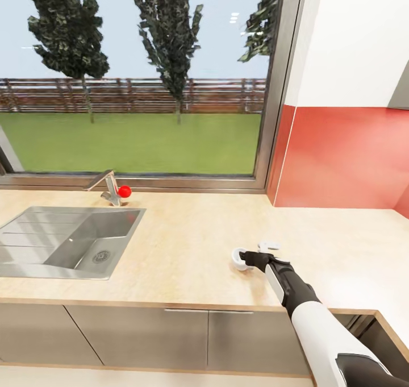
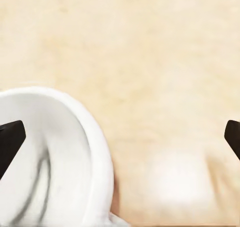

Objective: Set up a coffee station on the kitchen countertop: keep the coffee maker on the countertop, move the bottle of coffee from the kitchen shelf to the counter next to the coffee maker, place a paper coffee filter on top of the coffee maker, put the saucer next to the coffee maker with the coffee cup on the saucer, and place the electric kettle next to the coffee maker.

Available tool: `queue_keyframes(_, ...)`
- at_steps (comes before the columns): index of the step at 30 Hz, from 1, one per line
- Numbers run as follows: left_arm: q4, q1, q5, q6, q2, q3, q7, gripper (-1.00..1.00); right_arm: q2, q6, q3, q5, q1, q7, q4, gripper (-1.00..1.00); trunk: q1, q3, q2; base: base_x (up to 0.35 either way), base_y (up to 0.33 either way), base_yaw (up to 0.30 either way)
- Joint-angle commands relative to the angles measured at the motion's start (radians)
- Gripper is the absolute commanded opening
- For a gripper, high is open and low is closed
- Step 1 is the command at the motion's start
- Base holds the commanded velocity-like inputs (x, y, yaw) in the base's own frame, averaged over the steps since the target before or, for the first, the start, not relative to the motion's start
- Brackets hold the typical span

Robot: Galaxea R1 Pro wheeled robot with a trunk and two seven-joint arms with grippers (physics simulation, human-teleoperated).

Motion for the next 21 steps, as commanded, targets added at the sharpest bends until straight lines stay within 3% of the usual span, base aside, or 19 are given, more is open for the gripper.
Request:
queue_keyframes(1, 0.004, -0.002, -0.01, -0.007, 0.001, 0.008, 0.001, 1.0, 0.001, 0.006, -0.007, -0.004, -0.001, 0.005, 0.005, 1.0, 0.001, -0.002, -0.002, 0.002, 0.002, 0.0)
queue_keyframes(19, 0.004, -0.002, -0.011, -0.007, 0.001, 0.008, 0.001, 1.0, 0.001, 0.006, -0.007, -0.005, -0.001, 0.005, 0.057, 1.0, 0.001, -0.002, -0.002, 0.0, 0.0, 0.0)
queue_keyframes(20, 0.004, -0.002, -0.01, -0.007, 0.001, 0.008, 0.001, 1.0, 0.001, 0.006, -0.007, -0.005, -0.001, 0.005, 0.057, -1.0, 0.001, -0.002, -0.002, 0.0, 0.0, 0.0)
queue_keyframes(21, 0.004, -0.002, -0.01, -0.007, 0.001, 0.008, 0.001, 1.0, 0.001, 0.006, -0.007, -0.005, -0.001, 0.005, 0.057, -1.0, 0.001, -0.002, -0.002, 0.0, 0.0, 0.0)
